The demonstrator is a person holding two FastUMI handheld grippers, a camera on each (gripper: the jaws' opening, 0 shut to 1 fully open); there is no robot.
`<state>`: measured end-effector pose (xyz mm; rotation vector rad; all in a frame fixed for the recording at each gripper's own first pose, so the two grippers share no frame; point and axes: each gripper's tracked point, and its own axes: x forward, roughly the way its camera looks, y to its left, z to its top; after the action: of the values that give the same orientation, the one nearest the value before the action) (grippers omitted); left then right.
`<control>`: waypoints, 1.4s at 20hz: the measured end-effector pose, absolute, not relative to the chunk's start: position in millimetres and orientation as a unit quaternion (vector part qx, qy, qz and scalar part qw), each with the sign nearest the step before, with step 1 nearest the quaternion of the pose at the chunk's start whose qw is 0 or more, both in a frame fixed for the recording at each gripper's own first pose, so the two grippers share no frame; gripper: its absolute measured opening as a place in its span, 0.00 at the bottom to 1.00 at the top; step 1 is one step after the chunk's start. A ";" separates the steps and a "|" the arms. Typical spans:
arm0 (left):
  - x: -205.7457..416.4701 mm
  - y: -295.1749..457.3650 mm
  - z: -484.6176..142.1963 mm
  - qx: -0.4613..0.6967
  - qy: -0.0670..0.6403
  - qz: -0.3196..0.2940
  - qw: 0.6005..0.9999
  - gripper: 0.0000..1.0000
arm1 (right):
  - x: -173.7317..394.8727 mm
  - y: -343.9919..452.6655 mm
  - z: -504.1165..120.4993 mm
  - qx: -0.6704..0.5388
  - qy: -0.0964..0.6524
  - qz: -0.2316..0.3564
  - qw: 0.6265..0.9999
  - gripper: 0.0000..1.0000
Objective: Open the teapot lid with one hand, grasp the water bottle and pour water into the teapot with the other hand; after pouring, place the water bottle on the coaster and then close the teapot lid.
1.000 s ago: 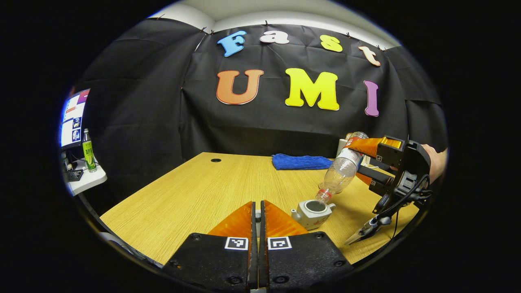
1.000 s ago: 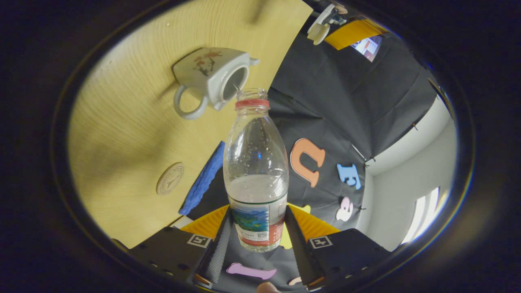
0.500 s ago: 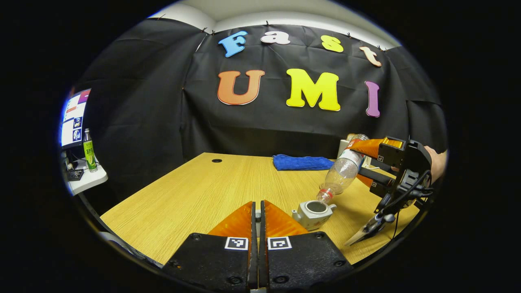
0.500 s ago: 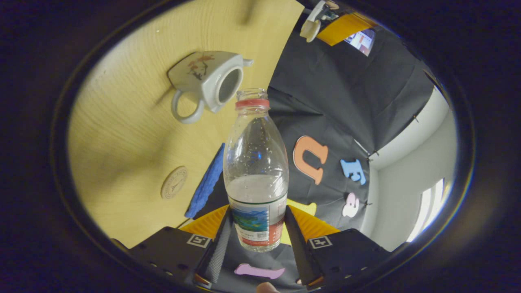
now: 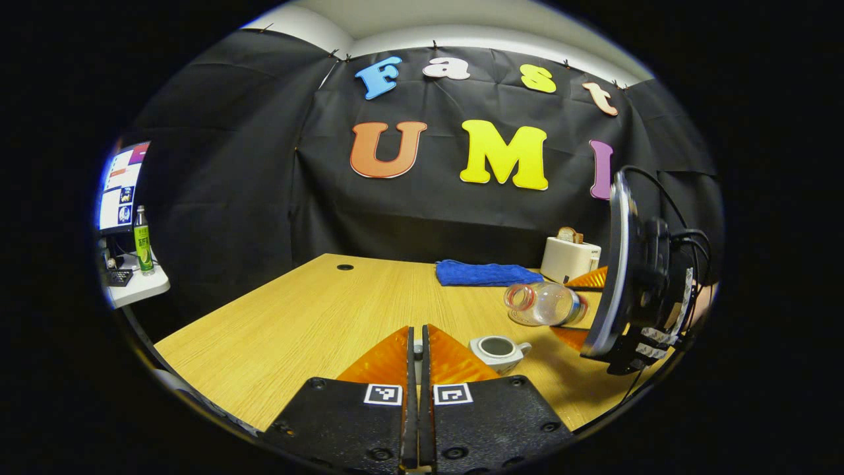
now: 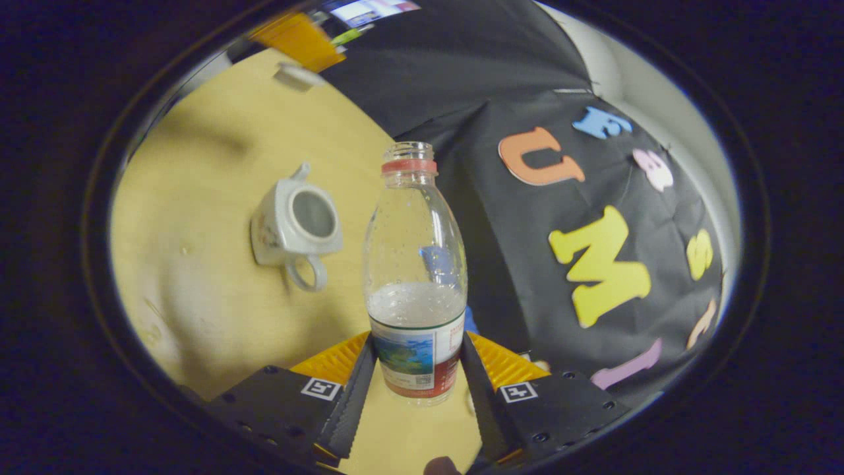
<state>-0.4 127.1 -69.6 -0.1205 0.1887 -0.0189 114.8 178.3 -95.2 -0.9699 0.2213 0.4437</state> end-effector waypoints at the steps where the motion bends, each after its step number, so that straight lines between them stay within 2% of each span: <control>1: 0.2 125.7 -70.8 -0.057 0.093 -0.010 0.994 0.03 | 108.1 183.2 -98.7 -0.410 0.119 0.224 0.876 0.75; 4: 2.7 120.3 -71.8 -0.059 0.094 -0.012 0.994 0.03 | 97.4 182.9 -91.0 -0.276 0.138 0.227 0.924 0.74; 7: 3.1 116.8 -71.5 -0.060 0.094 -0.012 0.994 0.03 | 112.3 170.2 -61.9 -0.158 0.132 0.210 0.956 0.74; 12: 4.6 107.8 -69.8 -0.052 0.093 -0.017 0.994 0.03 | 156.0 149.6 -28.3 -0.018 0.095 0.183 0.978 0.73; 19: 3.9 119.7 -66.0 -0.046 0.089 0.001 0.995 0.03 | 223.5 139.7 -73.9 0.027 0.119 0.169 0.978 0.72; 28: 7.6 131.8 -74.6 -0.047 0.102 0.019 0.994 0.03 | 250.7 142.7 -102.5 0.012 0.127 0.163 0.978 0.73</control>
<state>7.6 131.8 -74.6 -0.0950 0.2039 0.0382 250.7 142.7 -102.5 0.0241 0.2555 0.3290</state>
